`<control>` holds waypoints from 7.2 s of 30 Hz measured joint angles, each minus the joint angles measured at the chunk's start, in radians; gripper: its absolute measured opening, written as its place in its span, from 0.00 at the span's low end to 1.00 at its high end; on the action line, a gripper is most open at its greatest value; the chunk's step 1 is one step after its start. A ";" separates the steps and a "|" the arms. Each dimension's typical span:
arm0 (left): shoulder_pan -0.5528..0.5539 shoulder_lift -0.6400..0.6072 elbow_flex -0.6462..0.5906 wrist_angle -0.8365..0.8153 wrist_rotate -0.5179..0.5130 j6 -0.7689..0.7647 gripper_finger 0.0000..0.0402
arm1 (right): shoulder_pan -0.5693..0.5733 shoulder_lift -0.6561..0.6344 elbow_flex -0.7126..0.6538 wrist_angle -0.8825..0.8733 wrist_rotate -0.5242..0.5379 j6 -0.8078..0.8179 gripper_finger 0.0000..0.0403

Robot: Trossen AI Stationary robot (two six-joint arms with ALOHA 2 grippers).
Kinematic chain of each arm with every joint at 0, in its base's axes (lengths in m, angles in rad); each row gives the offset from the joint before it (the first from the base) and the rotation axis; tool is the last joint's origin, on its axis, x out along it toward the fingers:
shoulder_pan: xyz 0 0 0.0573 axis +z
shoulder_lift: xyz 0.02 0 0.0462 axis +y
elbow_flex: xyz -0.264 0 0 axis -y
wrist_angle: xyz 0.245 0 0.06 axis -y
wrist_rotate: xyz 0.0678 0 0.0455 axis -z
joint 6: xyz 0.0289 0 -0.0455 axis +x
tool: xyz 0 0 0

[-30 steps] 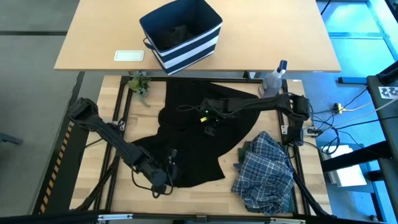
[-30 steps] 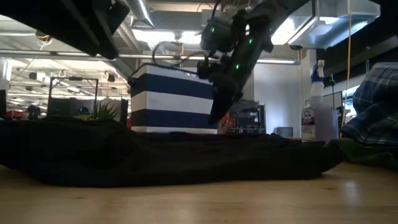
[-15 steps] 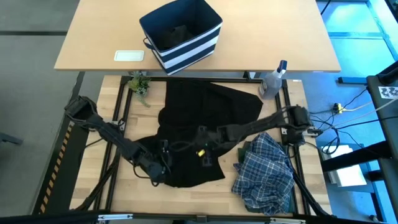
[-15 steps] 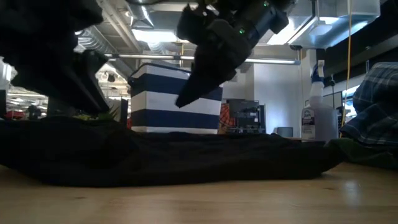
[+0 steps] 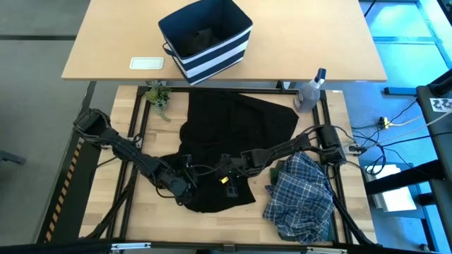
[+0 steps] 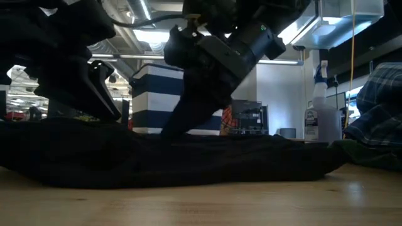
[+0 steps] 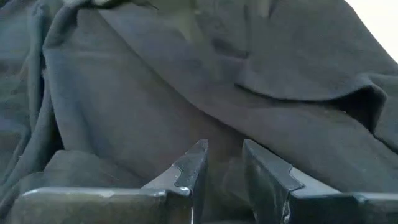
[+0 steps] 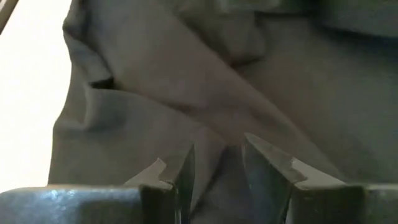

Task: Fold Laundry from Bin
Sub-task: Fold the black shirt

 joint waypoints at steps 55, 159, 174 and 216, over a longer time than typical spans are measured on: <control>0.079 0.000 0.000 -0.066 0.023 -0.042 0.23 | 0.080 -0.066 0.002 -0.043 -0.046 0.023 0.00; 0.063 0.002 -0.020 -0.534 -0.005 -0.357 0.23 | 0.470 0.061 0.176 -0.491 -0.020 0.566 0.02; 0.062 0.003 0.230 -1.258 -0.064 -0.604 0.23 | 0.463 0.062 0.176 -0.505 -0.077 0.567 0.02; -0.207 -0.275 0.044 -0.666 0.065 -0.465 0.23 | 0.464 0.063 0.175 -0.499 -0.036 0.538 0.02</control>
